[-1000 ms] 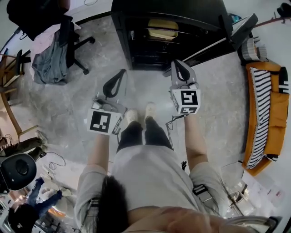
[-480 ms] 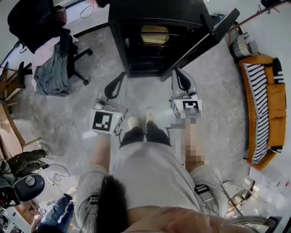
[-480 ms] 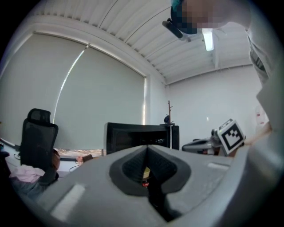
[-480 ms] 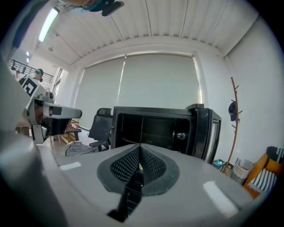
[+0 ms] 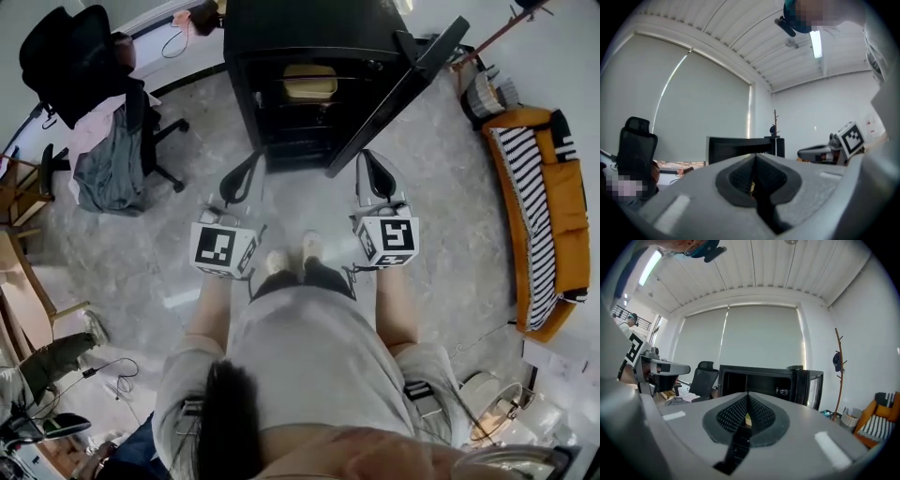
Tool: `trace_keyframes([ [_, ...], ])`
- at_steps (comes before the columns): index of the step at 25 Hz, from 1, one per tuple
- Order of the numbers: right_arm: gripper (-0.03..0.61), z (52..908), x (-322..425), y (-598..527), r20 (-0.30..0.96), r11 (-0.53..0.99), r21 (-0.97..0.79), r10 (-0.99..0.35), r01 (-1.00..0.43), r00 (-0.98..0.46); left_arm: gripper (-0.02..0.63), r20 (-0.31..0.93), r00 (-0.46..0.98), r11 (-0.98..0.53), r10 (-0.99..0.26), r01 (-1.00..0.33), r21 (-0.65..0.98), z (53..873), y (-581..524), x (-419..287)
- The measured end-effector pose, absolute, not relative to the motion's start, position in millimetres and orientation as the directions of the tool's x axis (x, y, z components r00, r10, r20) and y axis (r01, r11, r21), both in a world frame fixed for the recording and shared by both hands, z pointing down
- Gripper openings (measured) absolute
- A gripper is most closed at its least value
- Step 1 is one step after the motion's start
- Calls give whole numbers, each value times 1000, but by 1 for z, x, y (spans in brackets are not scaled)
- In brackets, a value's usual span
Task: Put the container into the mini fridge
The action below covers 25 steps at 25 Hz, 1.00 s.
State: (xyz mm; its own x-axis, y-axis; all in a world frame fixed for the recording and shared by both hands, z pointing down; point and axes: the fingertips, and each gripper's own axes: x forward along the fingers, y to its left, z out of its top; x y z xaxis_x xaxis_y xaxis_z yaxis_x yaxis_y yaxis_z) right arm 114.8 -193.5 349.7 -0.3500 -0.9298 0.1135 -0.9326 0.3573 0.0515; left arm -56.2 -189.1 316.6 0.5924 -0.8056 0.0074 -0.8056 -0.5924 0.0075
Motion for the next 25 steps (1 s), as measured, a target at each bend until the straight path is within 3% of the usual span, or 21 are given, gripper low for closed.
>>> trace_keyframes([
  [25,2,315,97,-160,36,333,38,-943,-942,-332,2,-25,626,-626,-779,-780,-6,295,-173,-61],
])
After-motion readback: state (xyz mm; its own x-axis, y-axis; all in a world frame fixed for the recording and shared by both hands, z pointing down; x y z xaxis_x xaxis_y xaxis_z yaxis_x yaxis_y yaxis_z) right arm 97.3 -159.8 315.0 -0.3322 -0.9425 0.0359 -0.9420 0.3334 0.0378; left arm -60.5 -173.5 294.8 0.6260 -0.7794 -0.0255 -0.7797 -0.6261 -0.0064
